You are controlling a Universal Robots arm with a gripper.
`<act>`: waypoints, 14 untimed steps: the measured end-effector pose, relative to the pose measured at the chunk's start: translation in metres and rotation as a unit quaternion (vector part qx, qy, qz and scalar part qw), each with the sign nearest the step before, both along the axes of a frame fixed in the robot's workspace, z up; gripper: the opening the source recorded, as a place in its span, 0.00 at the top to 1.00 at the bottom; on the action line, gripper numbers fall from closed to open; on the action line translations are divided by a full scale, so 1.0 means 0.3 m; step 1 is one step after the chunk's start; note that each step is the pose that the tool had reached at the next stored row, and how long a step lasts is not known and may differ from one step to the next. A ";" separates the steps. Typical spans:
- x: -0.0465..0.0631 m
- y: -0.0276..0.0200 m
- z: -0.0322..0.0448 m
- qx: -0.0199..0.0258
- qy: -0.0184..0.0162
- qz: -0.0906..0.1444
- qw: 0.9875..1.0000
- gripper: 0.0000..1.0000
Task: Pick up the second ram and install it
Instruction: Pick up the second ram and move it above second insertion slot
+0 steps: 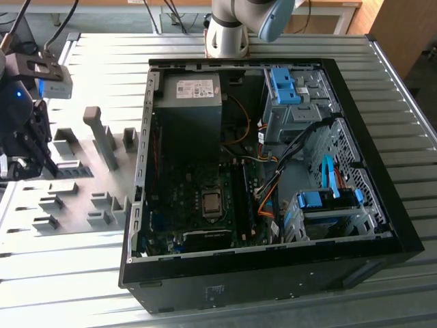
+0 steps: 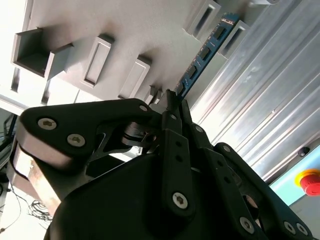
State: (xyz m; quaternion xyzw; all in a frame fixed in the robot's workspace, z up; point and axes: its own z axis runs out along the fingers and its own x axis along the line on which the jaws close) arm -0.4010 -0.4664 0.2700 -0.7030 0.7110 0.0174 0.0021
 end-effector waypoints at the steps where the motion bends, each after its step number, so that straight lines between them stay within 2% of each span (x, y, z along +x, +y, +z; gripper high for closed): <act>1: 0.000 0.000 0.004 0.000 0.000 0.000 1.000 0.86; 14: 0.000 0.000 0.058 0.000 0.000 0.000 1.000 0.86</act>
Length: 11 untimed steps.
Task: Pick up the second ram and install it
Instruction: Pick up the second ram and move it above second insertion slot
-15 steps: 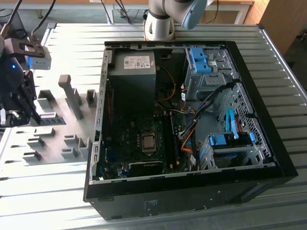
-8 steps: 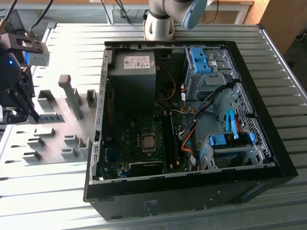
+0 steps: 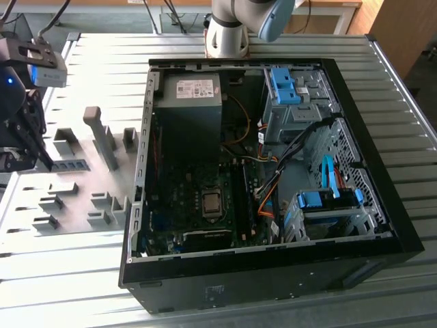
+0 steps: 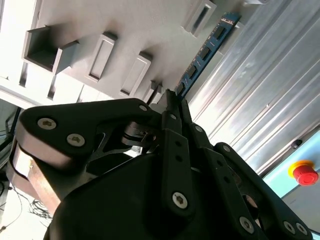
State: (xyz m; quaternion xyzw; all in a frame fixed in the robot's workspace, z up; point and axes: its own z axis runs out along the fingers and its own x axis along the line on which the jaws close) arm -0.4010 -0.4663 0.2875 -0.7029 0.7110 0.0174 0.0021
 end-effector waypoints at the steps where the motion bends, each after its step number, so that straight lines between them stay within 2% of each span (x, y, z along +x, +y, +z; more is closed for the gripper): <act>1: 0.000 0.000 0.004 0.000 0.000 0.000 1.000 0.86; 11: 0.000 0.000 0.043 0.000 0.000 0.000 1.000 0.86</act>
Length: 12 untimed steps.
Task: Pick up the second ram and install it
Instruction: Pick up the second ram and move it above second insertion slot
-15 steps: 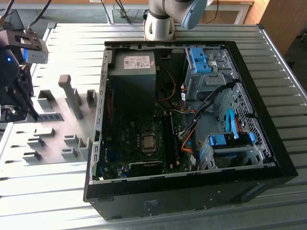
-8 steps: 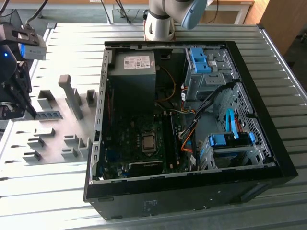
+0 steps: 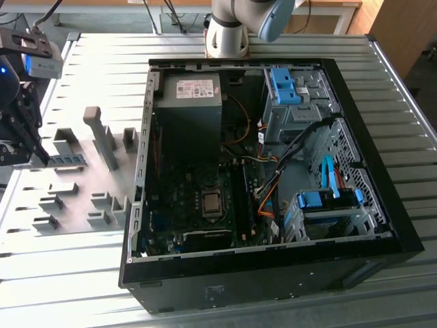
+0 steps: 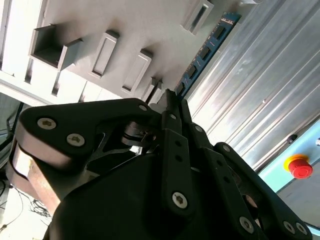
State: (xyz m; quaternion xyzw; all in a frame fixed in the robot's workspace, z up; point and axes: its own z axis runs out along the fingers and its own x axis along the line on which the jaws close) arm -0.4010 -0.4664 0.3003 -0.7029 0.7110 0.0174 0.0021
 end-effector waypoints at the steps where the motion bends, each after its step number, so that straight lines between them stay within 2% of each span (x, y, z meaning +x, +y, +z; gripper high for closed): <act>1: 0.000 0.000 0.004 0.000 0.000 0.000 1.000 0.86; 12: 0.000 0.000 0.049 0.000 0.000 0.000 1.000 0.86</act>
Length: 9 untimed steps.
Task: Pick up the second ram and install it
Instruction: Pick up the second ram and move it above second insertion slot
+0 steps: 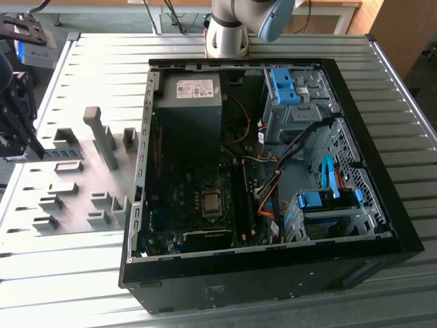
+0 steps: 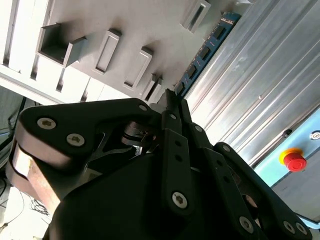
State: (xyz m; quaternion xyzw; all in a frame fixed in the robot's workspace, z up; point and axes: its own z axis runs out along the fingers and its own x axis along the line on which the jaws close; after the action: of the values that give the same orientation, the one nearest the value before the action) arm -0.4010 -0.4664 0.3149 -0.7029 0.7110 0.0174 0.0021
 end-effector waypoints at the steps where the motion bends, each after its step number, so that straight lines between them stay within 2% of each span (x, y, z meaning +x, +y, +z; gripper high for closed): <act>1: 0.000 0.000 0.004 0.000 0.000 0.000 1.000 0.86; 9: 0.000 0.000 0.041 0.000 0.000 0.000 1.000 0.86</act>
State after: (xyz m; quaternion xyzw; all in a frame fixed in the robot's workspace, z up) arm -0.4010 -0.4663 0.3274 -0.7030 0.7110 0.0174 0.0021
